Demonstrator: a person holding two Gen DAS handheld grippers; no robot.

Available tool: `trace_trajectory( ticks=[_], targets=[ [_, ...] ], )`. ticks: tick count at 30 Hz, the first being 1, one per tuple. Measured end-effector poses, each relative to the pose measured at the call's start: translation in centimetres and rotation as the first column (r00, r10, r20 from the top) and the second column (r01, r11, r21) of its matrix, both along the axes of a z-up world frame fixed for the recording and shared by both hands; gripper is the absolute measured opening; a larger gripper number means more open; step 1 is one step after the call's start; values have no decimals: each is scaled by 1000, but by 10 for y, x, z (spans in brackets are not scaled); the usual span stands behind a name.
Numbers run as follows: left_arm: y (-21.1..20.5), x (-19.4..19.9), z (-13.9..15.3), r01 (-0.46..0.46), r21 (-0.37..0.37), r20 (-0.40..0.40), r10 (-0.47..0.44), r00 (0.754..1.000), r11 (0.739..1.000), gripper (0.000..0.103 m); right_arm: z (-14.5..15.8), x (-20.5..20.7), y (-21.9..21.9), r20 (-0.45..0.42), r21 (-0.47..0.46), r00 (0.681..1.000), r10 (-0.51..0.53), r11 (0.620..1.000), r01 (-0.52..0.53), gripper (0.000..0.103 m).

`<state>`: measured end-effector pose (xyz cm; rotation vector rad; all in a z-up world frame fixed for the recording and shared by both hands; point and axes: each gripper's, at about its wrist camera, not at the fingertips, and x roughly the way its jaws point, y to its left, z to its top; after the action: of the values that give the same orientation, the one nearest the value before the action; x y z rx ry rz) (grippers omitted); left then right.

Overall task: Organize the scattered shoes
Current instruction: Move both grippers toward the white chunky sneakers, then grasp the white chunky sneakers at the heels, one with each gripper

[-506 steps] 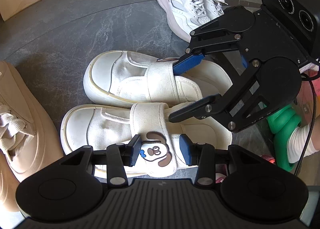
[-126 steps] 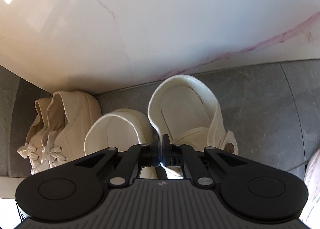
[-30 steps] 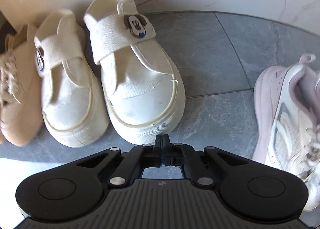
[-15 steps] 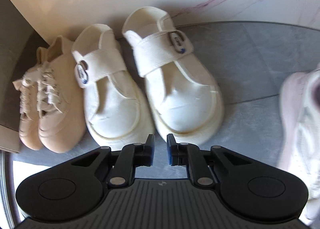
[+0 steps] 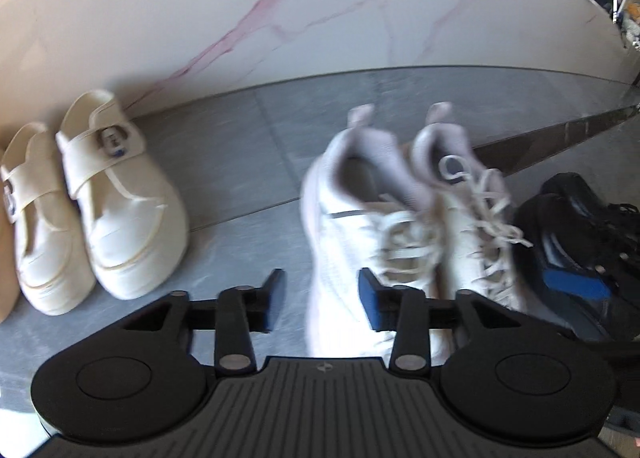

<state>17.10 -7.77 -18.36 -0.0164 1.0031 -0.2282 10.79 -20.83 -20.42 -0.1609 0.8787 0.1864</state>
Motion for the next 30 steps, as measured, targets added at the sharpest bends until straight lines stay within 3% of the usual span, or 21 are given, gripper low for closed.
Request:
trace_trajectory(
  ticks=[10, 12, 19, 20, 21, 22, 30],
  targets=[
    [-20, 5, -17, -37, 3, 37, 37, 999, 999, 41, -17, 24, -12, 26, 93, 996, -84, 992, 81, 46],
    [-22, 5, -18, -49, 5, 49, 48, 998, 999, 41, -17, 27, -10, 38, 78, 994, -101, 992, 97, 44],
    [-35, 11, -25, -63, 51, 65, 60, 996, 997, 40, -24, 43, -11, 39, 81, 988, -149, 986, 145, 37],
    [-35, 11, -26, -67, 49, 64, 64, 996, 997, 40, -24, 45, -13, 44, 88, 988, -149, 985, 145, 32],
    [-34, 12, -26, -71, 45, 63, 68, 996, 996, 39, -25, 49, -12, 42, 92, 988, -147, 985, 143, 22],
    [-33, 14, -27, -72, 32, 60, 70, 996, 997, 33, -25, 52, -12, 39, 95, 989, -145, 985, 141, 21],
    [-29, 6, -22, -73, 5, 89, 72, 993, 997, 14, -19, 56, -15, 38, 133, 990, -138, 982, 132, 11]
  ],
)
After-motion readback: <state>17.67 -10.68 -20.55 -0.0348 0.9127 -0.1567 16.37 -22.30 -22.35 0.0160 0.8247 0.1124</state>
